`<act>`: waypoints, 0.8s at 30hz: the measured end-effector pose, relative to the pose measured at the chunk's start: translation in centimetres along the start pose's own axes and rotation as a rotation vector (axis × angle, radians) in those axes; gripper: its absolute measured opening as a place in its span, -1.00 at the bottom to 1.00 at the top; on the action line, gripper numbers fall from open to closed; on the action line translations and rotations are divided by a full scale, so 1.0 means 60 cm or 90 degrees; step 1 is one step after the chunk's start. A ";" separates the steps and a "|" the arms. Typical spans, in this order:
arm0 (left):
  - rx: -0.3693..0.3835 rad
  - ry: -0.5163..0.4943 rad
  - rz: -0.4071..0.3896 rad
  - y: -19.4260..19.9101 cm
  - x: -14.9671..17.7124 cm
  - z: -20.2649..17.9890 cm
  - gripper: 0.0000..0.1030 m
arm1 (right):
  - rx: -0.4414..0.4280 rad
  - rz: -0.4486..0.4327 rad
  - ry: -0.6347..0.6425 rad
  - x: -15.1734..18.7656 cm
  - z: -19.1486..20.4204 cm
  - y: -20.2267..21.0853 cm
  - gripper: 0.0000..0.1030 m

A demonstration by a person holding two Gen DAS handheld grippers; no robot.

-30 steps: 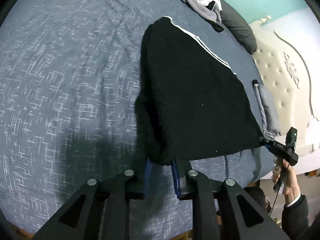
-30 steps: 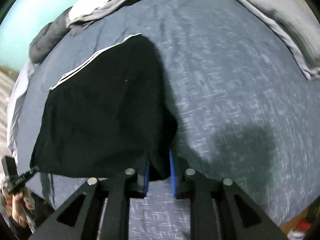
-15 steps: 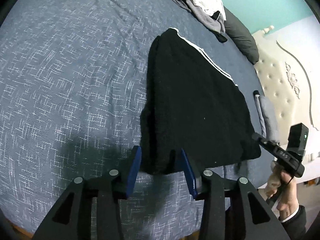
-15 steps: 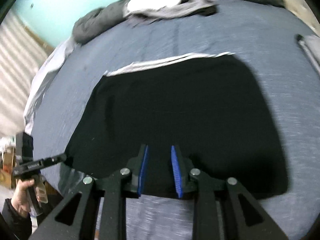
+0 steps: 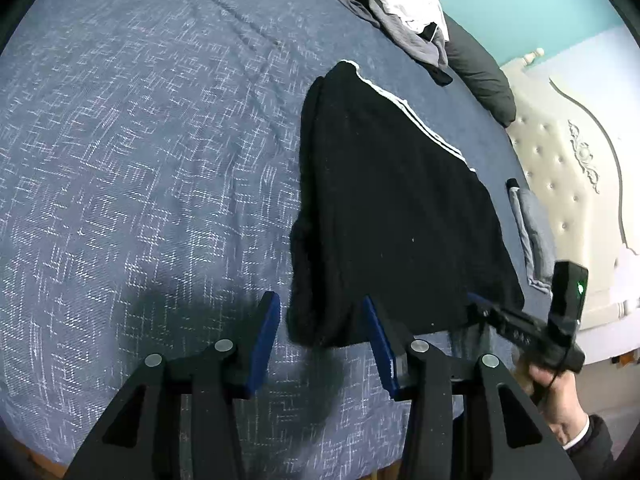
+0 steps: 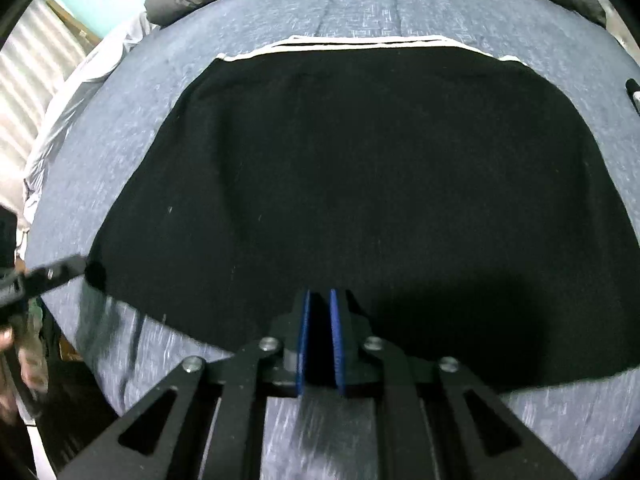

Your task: Fold clothes

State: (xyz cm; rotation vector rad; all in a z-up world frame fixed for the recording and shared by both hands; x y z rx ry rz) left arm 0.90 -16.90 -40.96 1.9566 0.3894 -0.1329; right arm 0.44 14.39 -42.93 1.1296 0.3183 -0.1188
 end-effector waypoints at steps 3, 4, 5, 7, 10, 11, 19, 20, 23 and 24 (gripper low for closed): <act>0.001 -0.003 0.003 -0.005 0.001 -0.006 -0.01 | 0.001 0.011 0.005 0.016 0.003 0.007 -0.83; -0.001 -0.005 0.004 -0.006 0.001 -0.007 0.05 | 0.002 0.016 0.008 0.020 0.004 0.008 -0.83; -0.003 -0.002 0.004 -0.008 0.002 -0.007 0.09 | 0.001 0.022 0.011 0.024 0.006 0.010 -0.83; -0.007 0.004 0.004 -0.011 0.004 -0.007 0.11 | -0.009 0.033 0.005 0.028 0.004 0.013 -0.83; -0.001 0.015 0.010 -0.015 0.009 -0.003 0.13 | -0.035 0.045 -0.010 0.030 0.000 0.028 -0.83; 0.000 0.017 0.012 -0.015 0.011 -0.003 0.13 | -0.039 0.041 -0.013 0.029 -0.003 0.040 -0.83; 0.012 0.041 0.034 -0.043 0.013 -0.001 0.15 | -0.008 -0.051 -0.068 0.007 -0.088 0.183 -0.83; 0.014 0.045 0.034 -0.046 0.013 0.000 0.15 | 0.001 -0.058 -0.077 0.005 -0.103 0.195 -0.83; 0.015 0.042 0.027 -0.049 0.011 -0.004 0.12 | 0.011 -0.081 -0.114 0.008 -0.149 0.235 -0.83; 0.015 0.039 0.024 -0.049 0.010 -0.007 0.12 | 0.011 -0.088 -0.128 0.012 -0.166 0.246 -0.83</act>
Point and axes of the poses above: each gripper's, at about its wrist camera, not at the fingertips, and y roughly against the way its jaws point, z to its left, x to its underside, the point moved 2 cm from there along -y, roughly the way its jaws point, and after that the axes turned 9 degrees about -x, right-handed, at the moved point
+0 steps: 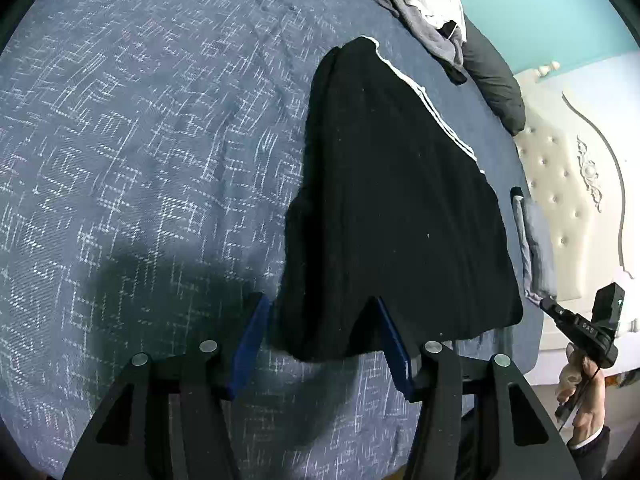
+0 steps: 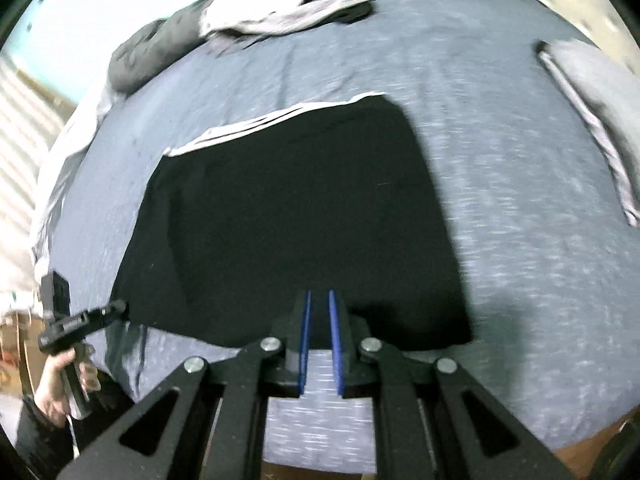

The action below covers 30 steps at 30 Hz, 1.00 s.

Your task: Fold clothes

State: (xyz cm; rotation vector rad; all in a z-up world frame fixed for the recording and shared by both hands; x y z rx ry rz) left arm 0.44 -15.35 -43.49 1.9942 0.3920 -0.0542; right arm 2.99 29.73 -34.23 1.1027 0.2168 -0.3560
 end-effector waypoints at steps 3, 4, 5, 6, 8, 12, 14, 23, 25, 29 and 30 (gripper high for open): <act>0.000 -0.011 -0.010 0.001 -0.002 -0.009 -0.36 | -0.003 -0.019 -0.031 -0.002 -0.040 0.025 -0.83; 0.000 -0.014 -0.013 0.001 -0.003 -0.012 -0.54 | -0.003 -0.023 -0.040 -0.001 -0.052 0.032 -0.83; 0.000 -0.018 -0.016 0.001 -0.004 -0.015 -0.61 | -0.004 -0.027 -0.048 0.001 -0.063 0.036 -0.83; 0.000 -0.021 -0.020 0.002 -0.005 -0.018 -0.63 | -0.005 -0.031 -0.057 0.002 -0.074 0.041 -0.83; 0.002 -0.034 -0.037 0.017 -0.009 -0.032 -0.67 | -0.008 -0.039 -0.067 0.003 -0.090 0.048 -0.83; 0.012 -0.064 -0.067 0.051 -0.020 -0.077 -0.70 | -0.014 -0.051 -0.081 0.002 -0.114 0.057 -0.83; 0.019 -0.081 -0.079 0.067 -0.026 -0.104 -0.71 | -0.016 -0.055 -0.087 0.000 -0.125 0.060 -0.83; 0.060 -0.177 -0.126 0.109 -0.070 -0.303 -0.73 | -0.030 -0.080 -0.116 -0.003 -0.175 0.084 -0.83; 0.076 -0.210 -0.134 0.111 -0.077 -0.367 -0.73 | -0.032 -0.084 -0.124 -0.003 -0.186 0.089 -0.83; 0.107 -0.284 -0.124 0.081 -0.062 -0.499 -0.73 | -0.041 -0.088 -0.130 -0.001 -0.196 0.099 -0.83; 0.110 -0.307 -0.116 0.066 -0.051 -0.533 -0.74 | -0.042 -0.089 -0.129 -0.002 -0.197 0.102 -0.83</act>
Point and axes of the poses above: each gripper's, at about its wrist camera, not at the fingertips, and y roughly against the way its jaws point, z to its left, x to its underside, the point moved 2 cm from there along -y, roughly the way its jaws point, and after that the axes turned 9 degrees about -x, right-handed, at the moved point
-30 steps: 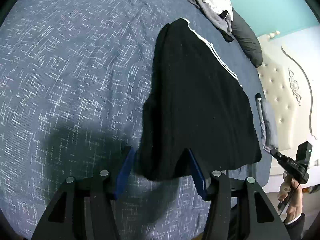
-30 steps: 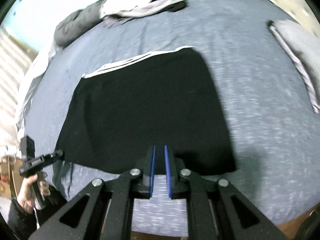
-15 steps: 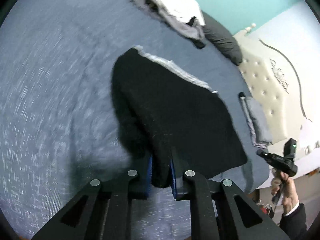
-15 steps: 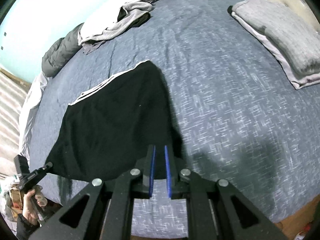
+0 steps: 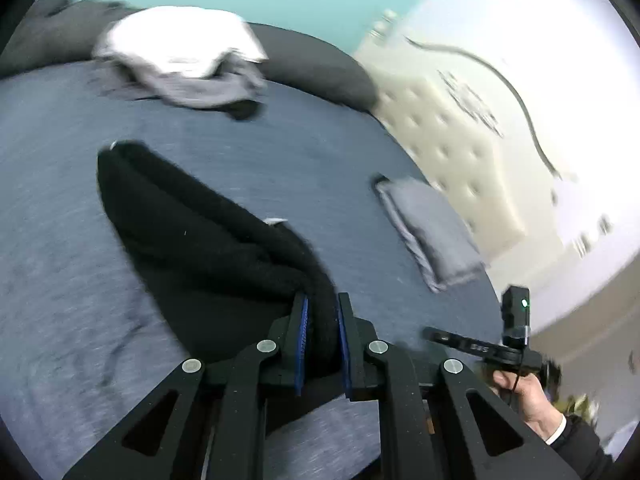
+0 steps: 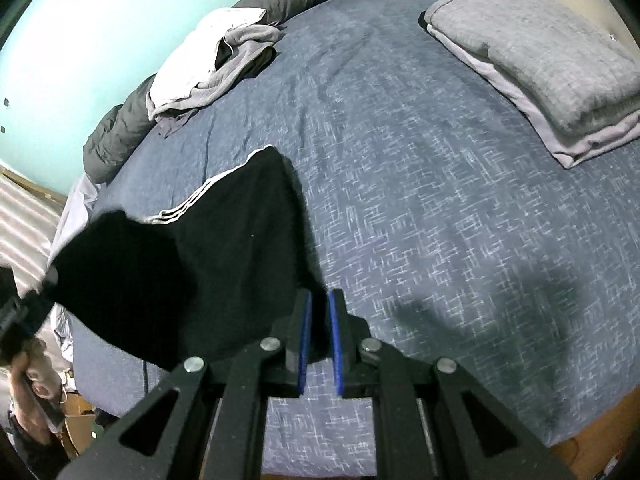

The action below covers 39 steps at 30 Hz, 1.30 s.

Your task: Fold clothes

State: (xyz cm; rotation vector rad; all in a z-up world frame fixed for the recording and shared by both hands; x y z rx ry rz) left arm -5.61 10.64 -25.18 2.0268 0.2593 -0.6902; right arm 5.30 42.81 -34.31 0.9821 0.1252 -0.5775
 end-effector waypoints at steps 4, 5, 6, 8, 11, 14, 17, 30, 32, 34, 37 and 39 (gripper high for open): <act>0.029 -0.068 0.054 -0.104 0.029 -0.104 -0.73 | -0.004 -0.002 0.003 -0.004 -0.003 0.009 -0.83; 0.034 -0.071 0.082 -0.140 0.048 -0.116 -0.73 | -0.004 0.000 0.004 -0.005 -0.004 0.010 -0.83; 0.030 -0.069 0.108 -0.174 0.066 -0.120 -0.73 | -0.002 0.003 0.005 -0.006 -0.006 0.009 -0.83; 0.023 -0.058 0.170 -0.232 0.099 -0.119 -0.70 | 0.000 0.009 0.007 -0.007 -0.007 0.007 -0.83; 0.023 -0.037 0.184 -0.252 0.118 -0.112 -0.52 | -0.002 0.019 0.014 -0.008 -0.003 -0.001 -0.83; 0.033 -0.025 0.152 -0.222 0.108 -0.102 0.05 | -0.019 0.034 0.022 -0.008 0.006 -0.014 -0.82; 0.024 -0.024 0.100 -0.164 0.081 -0.073 0.06 | -0.032 0.044 0.029 -0.008 0.020 -0.030 -0.68; -0.132 -0.022 0.133 -0.134 0.124 0.081 0.07 | -0.067 0.143 0.042 0.009 0.091 -0.146 0.08; -0.134 -0.033 0.142 -0.144 0.136 0.083 0.07 | -0.058 0.154 0.044 0.018 0.093 -0.158 0.08; -0.136 -0.046 0.146 -0.149 0.146 0.081 0.07 | -0.041 0.157 0.062 0.026 0.097 -0.167 -0.05; -0.142 -0.056 0.144 -0.147 0.148 0.073 0.07 | -0.025 0.149 0.101 0.030 0.104 -0.166 -0.72; -0.141 -0.065 0.144 -0.148 0.151 0.066 0.07 | -0.017 0.123 0.119 0.023 0.106 -0.151 -0.79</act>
Point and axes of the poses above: each gripper's, at about its wrist camera, not at the fingertips, and y roughly against the way its jaws point, z to its left, x to its underside, the point moved 2 cm from there along -y, roughly the way its jaws point, and after that the axes turned 9 degrees about -x, right-handed, at the moved point
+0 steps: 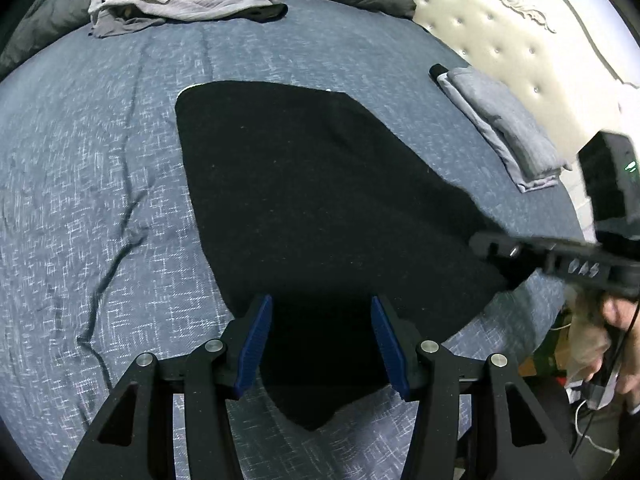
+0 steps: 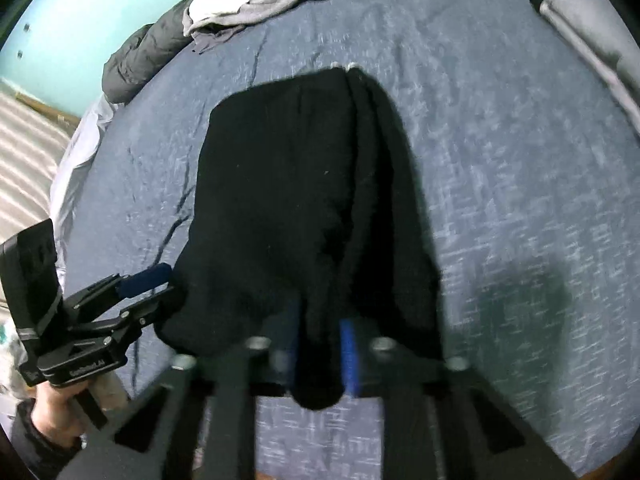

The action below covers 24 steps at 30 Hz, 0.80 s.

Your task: Fold clothes

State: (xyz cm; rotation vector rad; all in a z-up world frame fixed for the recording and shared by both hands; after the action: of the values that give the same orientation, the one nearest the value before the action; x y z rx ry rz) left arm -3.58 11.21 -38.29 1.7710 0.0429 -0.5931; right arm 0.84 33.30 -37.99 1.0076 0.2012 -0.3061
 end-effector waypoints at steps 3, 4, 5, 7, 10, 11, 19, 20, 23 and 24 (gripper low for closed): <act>0.000 -0.013 -0.002 0.000 0.003 -0.011 0.07 | -0.004 -0.043 0.014 -0.013 -0.001 0.034 -0.80; -0.001 -0.017 -0.003 0.000 0.003 -0.015 0.07 | -0.003 -0.050 0.017 -0.017 -0.001 0.042 -0.81; -0.001 -0.021 -0.003 0.000 0.004 -0.018 0.07 | 0.004 -0.050 0.018 -0.017 -0.004 0.042 -0.81; -0.014 -0.039 -0.004 -0.004 0.010 -0.027 0.07 | 0.026 -0.038 0.017 -0.014 -0.016 0.030 -0.81; -0.023 -0.049 0.000 -0.015 0.015 -0.032 0.06 | 0.048 -0.009 0.001 0.001 -0.046 0.003 -0.81; -0.026 -0.052 0.001 -0.018 0.017 -0.034 0.06 | 0.045 0.000 -0.010 0.007 -0.056 -0.008 -0.80; -0.029 -0.044 -0.015 0.002 0.009 -0.025 0.07 | 0.062 -0.074 0.008 -0.004 -0.056 0.050 -0.17; -0.031 -0.044 -0.021 0.006 0.007 -0.026 0.07 | 0.063 -0.085 0.029 -0.007 -0.045 0.059 -0.17; -0.036 -0.058 -0.031 0.012 0.004 -0.035 0.07 | 0.045 -0.089 0.083 -0.008 -0.011 0.064 -0.34; -0.035 -0.060 -0.027 0.008 0.006 -0.038 0.07 | 0.043 -0.078 0.096 -0.005 -0.003 0.056 -0.54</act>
State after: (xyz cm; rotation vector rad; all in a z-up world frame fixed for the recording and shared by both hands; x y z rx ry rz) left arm -2.28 13.04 -37.61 1.6900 0.0325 -0.6993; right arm 1.72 35.18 -35.32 1.0874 0.3924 -0.3510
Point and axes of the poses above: each gripper's, at about its wrist camera, not at the fingertips, and y roughly against the way its jaws point, z to its left, x to its underside, the point moved 2 cm from there along -y, roughly the way its jaws point, and after that the axes turned 9 degrees about -x, right-handed, at the moved point
